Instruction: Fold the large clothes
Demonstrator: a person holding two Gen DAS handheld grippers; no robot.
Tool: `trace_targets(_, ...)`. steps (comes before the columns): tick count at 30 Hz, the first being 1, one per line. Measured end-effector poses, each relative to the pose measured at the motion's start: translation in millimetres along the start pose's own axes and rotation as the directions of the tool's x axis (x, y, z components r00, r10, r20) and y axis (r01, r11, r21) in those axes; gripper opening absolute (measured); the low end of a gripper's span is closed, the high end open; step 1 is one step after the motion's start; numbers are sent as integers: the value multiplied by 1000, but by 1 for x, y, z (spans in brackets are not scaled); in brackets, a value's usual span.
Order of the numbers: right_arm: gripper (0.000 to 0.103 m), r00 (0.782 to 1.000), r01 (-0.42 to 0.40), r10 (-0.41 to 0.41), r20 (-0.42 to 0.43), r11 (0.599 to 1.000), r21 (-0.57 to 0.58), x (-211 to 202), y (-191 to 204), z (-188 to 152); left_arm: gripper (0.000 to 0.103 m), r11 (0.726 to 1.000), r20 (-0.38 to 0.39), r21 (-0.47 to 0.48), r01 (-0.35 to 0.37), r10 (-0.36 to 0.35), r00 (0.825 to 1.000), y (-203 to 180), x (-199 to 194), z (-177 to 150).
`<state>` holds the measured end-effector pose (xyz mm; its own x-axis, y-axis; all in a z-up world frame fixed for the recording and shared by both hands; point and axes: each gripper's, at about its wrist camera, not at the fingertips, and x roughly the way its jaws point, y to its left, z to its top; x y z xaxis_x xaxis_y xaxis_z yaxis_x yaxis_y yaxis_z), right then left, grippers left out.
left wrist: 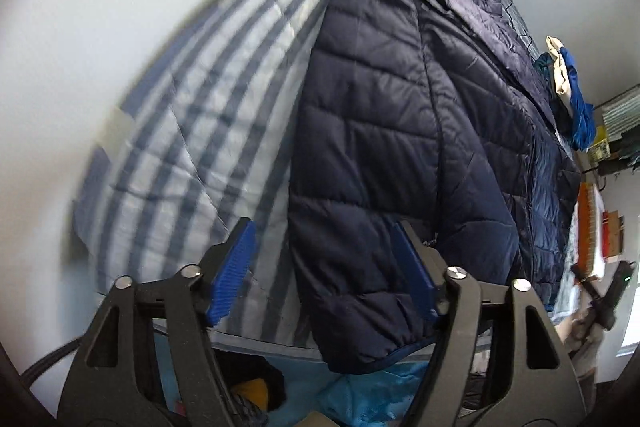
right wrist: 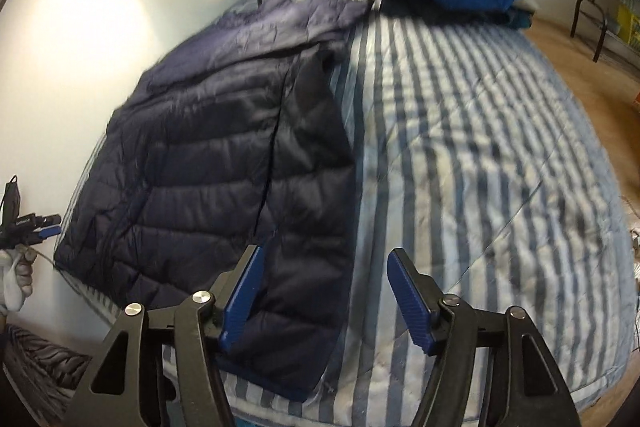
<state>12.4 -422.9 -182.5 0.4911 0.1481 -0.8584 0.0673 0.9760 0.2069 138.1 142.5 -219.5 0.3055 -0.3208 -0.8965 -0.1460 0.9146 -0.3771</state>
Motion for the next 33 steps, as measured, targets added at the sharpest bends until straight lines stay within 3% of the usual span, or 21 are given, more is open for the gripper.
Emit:
trace_targets(4,63,998,-8,8,-56,1000,8,16,-2,-7,48,1000,-58,19,12,-11,998,-6,15,-5)
trace_targets(7,63,996,-24,26,-89,999,23,27,-3,-10,24,995,-62,92,-24,30,998,-18,22,-10)
trace_targets(8,60,995,-34,36,-98,999,26,31,-2,-10,9,994,-57,107,-25,32,998,-22,22,-10)
trace_targets(9,51,993,-47,49,-111,999,25,35,-1,-10,6,993,-44,116,-33,38,998,-25,20,-11)
trace_targets(12,26,988,-80,80,-129,997,7,40,9,-9,3,990,-1,136,-44,45,999,-30,10,-11)
trace_targets(15,10,988,-111,108,-114,994,-19,33,21,-5,3,992,44,118,-41,36,998,-25,-8,-11)
trace_targets(18,7,981,-182,180,-67,983,-23,12,30,-1,2,996,94,83,-30,23,995,-12,-32,-11)
trace_targets(22,6,955,-297,297,27,955,-10,-22,37,4,1,995,151,85,-56,43,988,-9,-50,-10)
trace_targets(24,5,958,-284,284,31,959,-15,-24,38,3,1,994,143,87,-72,59,988,-9,-44,-11)
trace_targets(28,4,986,-145,143,-90,989,-10,10,26,-14,1,988,79,114,-107,99,992,-14,-20,-16)
trace_targets(30,4,984,-134,134,-117,991,11,20,20,-19,0,993,79,93,-72,65,995,-15,-21,-12)
trace_targets(33,4,982,-165,167,-93,986,25,13,20,-14,0,999,113,53,7,-12,994,-18,-37,-1)
